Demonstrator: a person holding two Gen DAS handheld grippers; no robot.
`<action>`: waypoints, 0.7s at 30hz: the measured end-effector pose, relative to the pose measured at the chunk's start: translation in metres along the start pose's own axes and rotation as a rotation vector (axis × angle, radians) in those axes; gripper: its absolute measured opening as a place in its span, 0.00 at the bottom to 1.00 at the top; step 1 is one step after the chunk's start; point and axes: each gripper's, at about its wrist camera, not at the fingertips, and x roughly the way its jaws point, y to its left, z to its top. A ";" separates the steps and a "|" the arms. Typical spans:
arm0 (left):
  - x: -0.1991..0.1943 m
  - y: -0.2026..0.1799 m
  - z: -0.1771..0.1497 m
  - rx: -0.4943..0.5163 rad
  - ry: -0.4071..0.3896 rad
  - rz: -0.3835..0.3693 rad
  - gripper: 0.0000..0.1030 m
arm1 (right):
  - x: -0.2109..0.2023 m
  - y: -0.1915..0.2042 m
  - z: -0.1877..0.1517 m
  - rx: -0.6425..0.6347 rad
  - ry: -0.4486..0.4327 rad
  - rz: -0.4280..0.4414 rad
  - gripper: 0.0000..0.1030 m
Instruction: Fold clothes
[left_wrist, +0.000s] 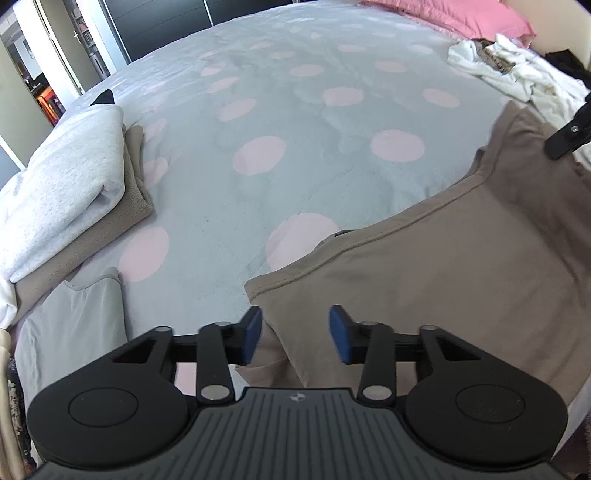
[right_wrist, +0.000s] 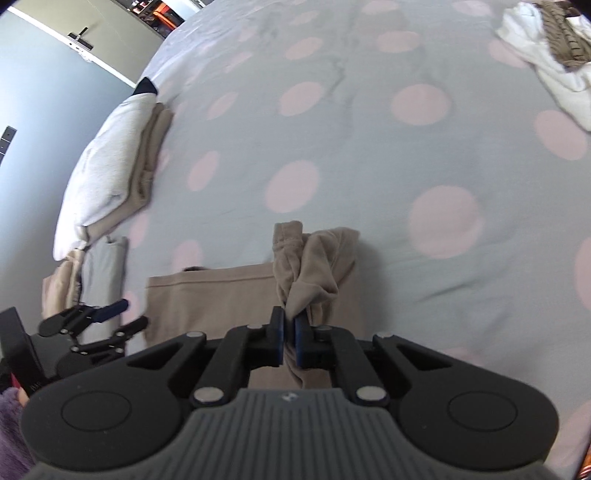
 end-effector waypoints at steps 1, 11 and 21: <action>-0.001 0.002 -0.002 -0.009 0.000 -0.012 0.20 | 0.004 0.012 0.000 -0.011 0.007 0.013 0.06; -0.001 0.015 -0.014 -0.057 -0.009 -0.040 0.08 | 0.076 0.122 -0.006 -0.105 0.121 0.144 0.06; 0.000 0.022 -0.018 -0.070 0.000 -0.034 0.07 | 0.170 0.167 -0.008 -0.102 0.223 0.136 0.06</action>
